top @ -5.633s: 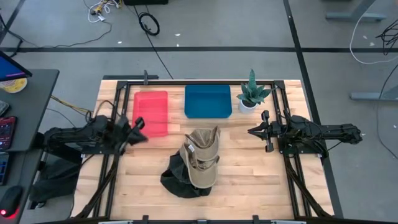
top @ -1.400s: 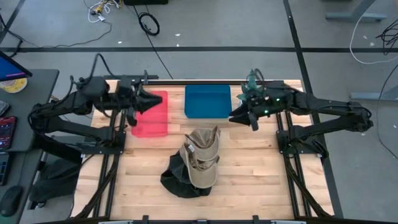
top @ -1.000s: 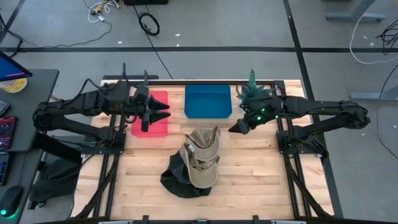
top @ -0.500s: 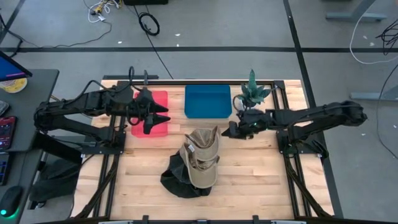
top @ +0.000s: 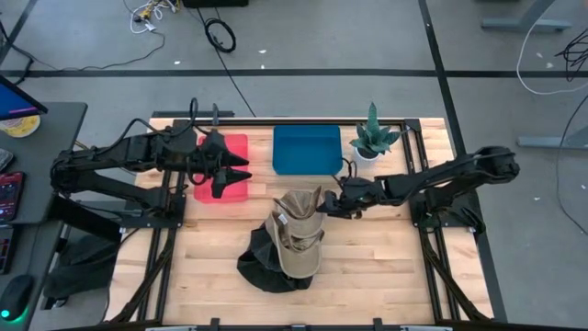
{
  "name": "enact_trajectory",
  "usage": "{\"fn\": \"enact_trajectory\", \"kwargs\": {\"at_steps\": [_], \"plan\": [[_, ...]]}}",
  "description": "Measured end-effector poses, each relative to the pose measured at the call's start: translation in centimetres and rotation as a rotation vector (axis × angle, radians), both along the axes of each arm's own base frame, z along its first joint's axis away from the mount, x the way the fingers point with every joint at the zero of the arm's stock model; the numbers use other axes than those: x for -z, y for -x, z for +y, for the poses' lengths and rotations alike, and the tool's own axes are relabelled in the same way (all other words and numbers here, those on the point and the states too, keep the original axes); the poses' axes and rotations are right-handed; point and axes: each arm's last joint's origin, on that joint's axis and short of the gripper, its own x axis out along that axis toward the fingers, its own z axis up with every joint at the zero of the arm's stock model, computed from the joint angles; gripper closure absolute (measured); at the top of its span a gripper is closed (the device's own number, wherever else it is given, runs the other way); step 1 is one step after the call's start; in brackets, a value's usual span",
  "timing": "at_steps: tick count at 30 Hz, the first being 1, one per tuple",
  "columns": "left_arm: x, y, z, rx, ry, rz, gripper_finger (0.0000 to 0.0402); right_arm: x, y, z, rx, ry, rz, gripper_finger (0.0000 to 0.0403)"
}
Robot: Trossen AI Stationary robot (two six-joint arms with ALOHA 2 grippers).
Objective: Pick & Place hat
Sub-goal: Put the top brown cap into the blue bin
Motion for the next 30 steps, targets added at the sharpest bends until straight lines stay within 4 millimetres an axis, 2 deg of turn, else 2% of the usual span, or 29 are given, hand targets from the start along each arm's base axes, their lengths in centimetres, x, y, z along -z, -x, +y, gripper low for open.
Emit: {"fn": "enact_trajectory", "kwargs": {"at_steps": [4,7,11,16,17,22,30], "plan": [[0.0,0.0,0.0,0.001,-0.001,0.000,0.0175,0.6,-0.6,0.0,0.015,0.007,-0.011,0.0104],[0.0,0.0,0.0,-0.001,-0.001,0.000,0.0175,1.1,-0.9,0.0,0.017,0.004,-0.006,0.0146],[0.0,0.0,0.0,-0.013,-0.005,0.001,0.0175,1.5,-1.1,0.0,0.012,0.010,-0.005,0.0234],[0.0,0.0,0.1,-0.023,-0.009,0.000,0.0175,0.9,-1.4,0.0,-0.025,0.062,-0.072,0.0374],[0.0,0.0,0.1,-0.023,-0.009,0.000,0.0175,0.6,-1.4,0.0,-0.038,0.082,-0.096,0.0386],[0.0,0.0,0.1,-0.024,-0.009,-0.001,0.0175,-0.7,-1.0,0.1,-0.060,0.100,-0.138,0.0392],[0.0,0.0,0.1,-0.024,-0.008,-0.001,0.0175,-4.1,0.5,0.0,-0.059,0.163,-0.272,0.0397]]}}
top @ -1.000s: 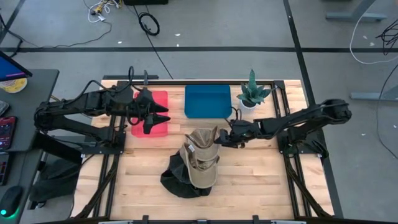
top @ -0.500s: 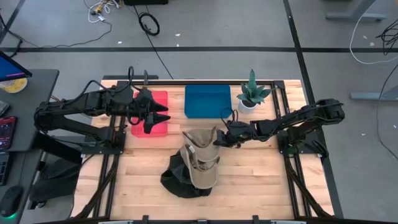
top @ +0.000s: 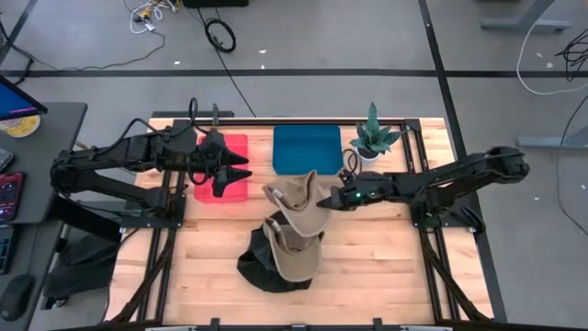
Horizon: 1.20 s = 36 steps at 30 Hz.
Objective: Pick & Place hat
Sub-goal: Put the top brown cap into the blue bin
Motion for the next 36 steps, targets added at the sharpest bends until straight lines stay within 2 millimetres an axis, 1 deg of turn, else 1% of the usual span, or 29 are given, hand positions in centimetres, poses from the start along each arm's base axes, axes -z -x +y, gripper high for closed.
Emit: {"fn": "enact_trajectory", "kwargs": {"at_steps": [6,10,12,15,19,23,27,29,32,36], "plan": [[0.0,0.0,0.0,0.000,-0.001,-0.002,0.0175,-2.8,1.5,-0.1,-0.026,0.063,-0.124,0.0397],[-0.1,0.0,0.0,-0.001,-0.001,-0.006,0.0175,-5.5,1.8,0.0,-0.064,0.216,-0.220,0.0397],[-0.1,0.0,0.0,-0.006,-0.003,-0.007,0.0175,-6.9,1.8,0.1,-0.079,0.306,-0.240,0.0397],[-0.1,0.0,0.0,-0.015,-0.001,-0.010,0.0175,-8.8,1.6,0.2,-0.106,0.449,-0.211,0.0397],[-0.3,-0.1,0.1,-0.019,0.004,-0.037,0.0175,-11.3,1.7,0.1,-0.098,0.669,-0.111,0.0397],[-0.8,-0.3,0.1,-0.029,0.028,-0.095,0.0175,-13.5,2.1,-0.3,-0.059,0.888,-0.024,0.0397],[-1.7,-0.5,0.2,-0.075,0.089,-0.201,0.0175,-15.4,2.4,-0.4,-0.023,1.089,0.002,0.0398],[-2.2,-0.6,0.2,-0.101,0.131,-0.258,0.0175,-15.9,2.4,-0.5,-0.015,1.173,0.021,0.0398],[-3.0,-0.7,0.3,-0.136,0.166,-0.347,0.0175,-15.6,2.4,-0.5,-0.049,1.270,0.071,0.0398],[-4.0,-0.7,0.5,-0.176,0.148,-0.453,0.0175,-15.1,2.2,-0.5,-0.101,1.329,0.120,0.0398]]}}
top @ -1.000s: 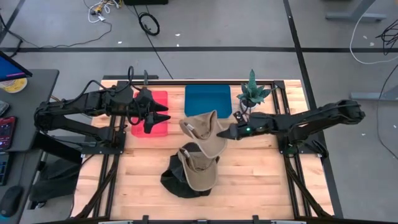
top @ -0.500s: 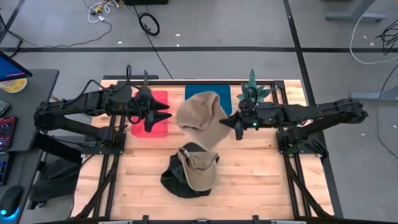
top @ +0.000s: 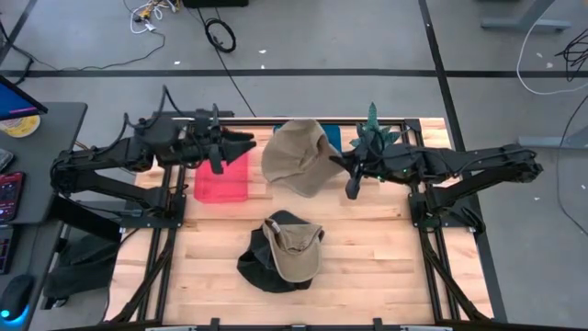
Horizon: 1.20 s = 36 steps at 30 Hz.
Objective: Pick & Place hat
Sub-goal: Put the top brown cap into the blue bin
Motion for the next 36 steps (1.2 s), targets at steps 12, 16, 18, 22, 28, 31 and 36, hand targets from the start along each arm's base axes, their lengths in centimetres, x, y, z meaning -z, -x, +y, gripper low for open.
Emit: {"fn": "enact_trajectory", "kwargs": {"at_steps": [12,16,18,22,28,31,36], "plan": [[0.1,-0.1,1.6,-0.057,-0.140,0.046,0.0133,-0.2,-0.3,0.1,-0.054,0.049,-0.005,0.0398],[0.1,0.0,2.2,-0.077,-0.142,0.050,0.0118,-0.5,-0.4,0.1,-0.061,0.065,-0.032,0.0398],[0.2,-0.1,2.7,-0.094,-0.139,0.056,0.0115,-0.7,-0.5,0.2,-0.063,0.072,-0.056,0.0398],[0.4,-0.9,3.4,-0.113,-0.141,0.045,0.0116,-0.8,-0.7,0.2,-0.077,0.085,-0.064,0.0398],[1.0,-3.1,4.0,-0.037,-0.122,0.030,0.0117,-0.6,-1.3,-0.2,-0.073,0.086,-0.070,0.0398],[2.1,-3.9,4.2,-0.030,-0.146,0.108,0.0117,-0.6,-1.5,-0.1,-0.092,0.080,-0.080,0.0397],[2.6,-4.6,4.4,0.015,-0.123,0.122,0.0117,-0.2,-1.7,-0.1,-0.089,0.067,-0.060,0.0397]]}}
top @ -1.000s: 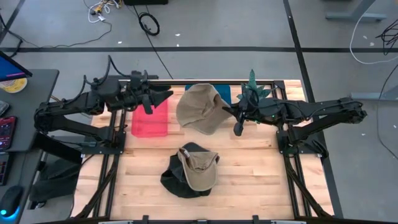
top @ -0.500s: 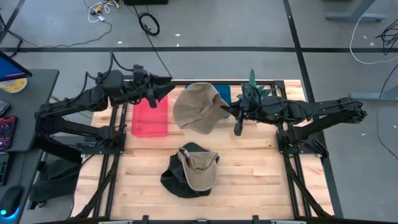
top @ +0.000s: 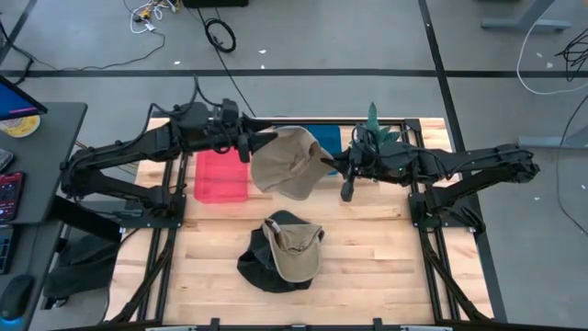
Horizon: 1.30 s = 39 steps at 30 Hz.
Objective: Pick & Place hat
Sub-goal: Put the top brown cap into the blue bin
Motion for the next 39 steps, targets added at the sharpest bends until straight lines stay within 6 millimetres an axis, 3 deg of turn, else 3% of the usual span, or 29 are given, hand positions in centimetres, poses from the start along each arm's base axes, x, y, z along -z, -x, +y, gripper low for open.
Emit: {"fn": "enact_trajectory", "kwargs": {"at_steps": [4,8,21,27,31,39], "plan": [[0.31,-0.18,-0.08,0.036,0.007,0.023,0.0121,0.07,-0.08,0.00,0.007,-0.018,-0.003,0.0397],[0.22,-0.15,-0.18,0.070,-0.017,0.021,0.0153,0.06,-0.09,0.00,0.006,-0.019,-0.005,0.0397],[0.30,-0.16,-0.26,0.079,-0.074,0.041,0.0375,0.07,-0.11,0.08,-0.010,-0.067,-0.017,0.0397],[0.45,-0.17,-0.38,0.117,-0.070,0.055,0.0370,0.09,-0.11,0.08,0.000,-0.113,-0.029,0.0392],[0.73,-0.12,-0.37,0.117,-0.054,0.082,0.0376,0.04,-0.13,0.07,0.001,-0.166,-0.048,0.0353],[0.33,0.70,-0.38,0.114,-0.139,0.093,0.0380,-0.22,0.15,-0.39,-0.046,-0.352,-0.088,0.0208]]}}
